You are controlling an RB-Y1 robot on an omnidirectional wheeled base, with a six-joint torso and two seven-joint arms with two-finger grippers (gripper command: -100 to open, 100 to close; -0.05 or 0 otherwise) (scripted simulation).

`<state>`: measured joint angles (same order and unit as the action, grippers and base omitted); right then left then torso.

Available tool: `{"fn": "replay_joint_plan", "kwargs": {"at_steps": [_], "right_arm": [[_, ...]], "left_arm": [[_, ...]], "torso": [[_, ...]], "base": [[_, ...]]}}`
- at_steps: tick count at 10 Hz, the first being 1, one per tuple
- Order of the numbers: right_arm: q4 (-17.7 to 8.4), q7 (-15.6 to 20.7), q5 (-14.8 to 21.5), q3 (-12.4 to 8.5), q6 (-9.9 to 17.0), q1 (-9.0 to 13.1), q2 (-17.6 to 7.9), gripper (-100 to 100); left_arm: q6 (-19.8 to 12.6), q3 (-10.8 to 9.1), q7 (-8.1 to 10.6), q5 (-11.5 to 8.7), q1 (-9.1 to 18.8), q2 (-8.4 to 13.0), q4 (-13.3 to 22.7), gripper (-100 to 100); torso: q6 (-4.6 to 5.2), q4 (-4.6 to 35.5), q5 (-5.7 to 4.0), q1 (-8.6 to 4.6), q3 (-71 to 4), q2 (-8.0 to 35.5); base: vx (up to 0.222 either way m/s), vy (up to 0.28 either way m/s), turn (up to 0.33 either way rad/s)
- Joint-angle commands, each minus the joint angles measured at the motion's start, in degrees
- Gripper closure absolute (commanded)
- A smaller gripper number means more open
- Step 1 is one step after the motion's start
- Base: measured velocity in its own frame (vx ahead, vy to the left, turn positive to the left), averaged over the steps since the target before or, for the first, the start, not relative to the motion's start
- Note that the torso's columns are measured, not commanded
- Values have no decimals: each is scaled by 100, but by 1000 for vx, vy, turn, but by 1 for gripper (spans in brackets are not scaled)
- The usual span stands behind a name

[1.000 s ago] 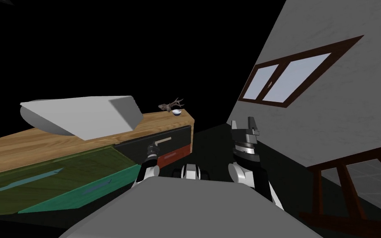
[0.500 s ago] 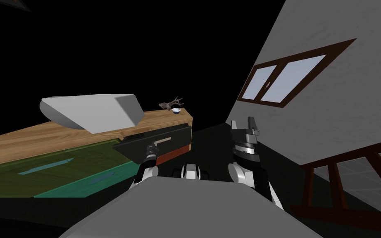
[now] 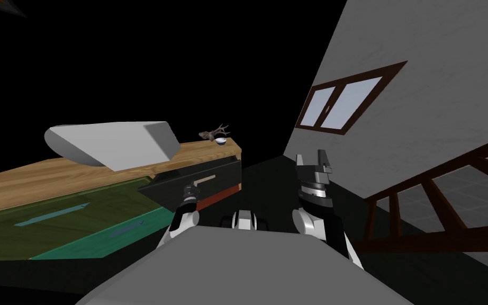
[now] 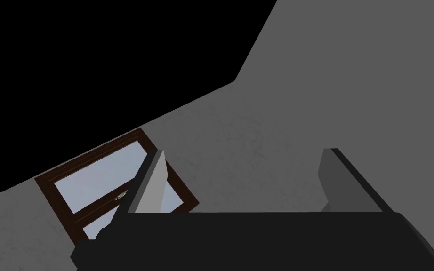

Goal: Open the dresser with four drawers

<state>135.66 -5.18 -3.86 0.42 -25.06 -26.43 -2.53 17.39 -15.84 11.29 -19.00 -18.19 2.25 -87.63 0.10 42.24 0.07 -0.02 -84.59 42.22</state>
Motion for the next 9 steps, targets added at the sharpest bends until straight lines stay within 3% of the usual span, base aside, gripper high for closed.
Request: {"fn": "replay_joint_plan", "kwargs": {"at_steps": [1,2,3,4,5,6,7,8,9], "right_arm": [[0,0,0,0,0,1,0,0],[0,0,0,0,0,0,0,0],[0,0,0,0,0,0,0,0],[0,0,0,0,0,0,0,0],[0,0,0,0,0,0,0,0],[0,0,0,0,0,-1,0,0],[0,0,0,0,0,0,0,0],[0,0,0,0,0,-1,0,0],[0,0,0,0,0,0,0,0]], "left_arm": [[-14,-301,321,282,267,105,319,100],[-25,-554,548,529,488,195,557,100],[-25,-574,577,529,488,195,572,100],[-35,-814,794,776,710,286,824,100],[-35,-848,834,776,710,286,824,100],[-45,-1104,1050,1023,931,376,1062,100],[-45,-1121,1090,1023,931,376,1077,100],[-55,-1369,1315,1270,1152,467,1274,100],[-55,-1395,1347,1270,1152,467,1330,100]], "torso": [[-2,2,-4,-3,0,3],[-3,0,-1,1,-3,-5],[4,-2,3,5,-5,-7],[-8,-3,1,6,-3,-3],[-2,3,-5,-2,0,4],[-4,2,-3,0,-2,-3],[-4,5,-7,0,0,4],[-5,5,-5,-2,1,3],[13,7,-4,-13,2,4]], "base": [[-112,-64,-87],[-114,-57,-150],[-113,-56,-107],[-126,-86,-178],[-95,-69,-84],[-106,-73,-156],[-95,-71,-95],[-110,-90,-168],[-105,-74,-87]]}}
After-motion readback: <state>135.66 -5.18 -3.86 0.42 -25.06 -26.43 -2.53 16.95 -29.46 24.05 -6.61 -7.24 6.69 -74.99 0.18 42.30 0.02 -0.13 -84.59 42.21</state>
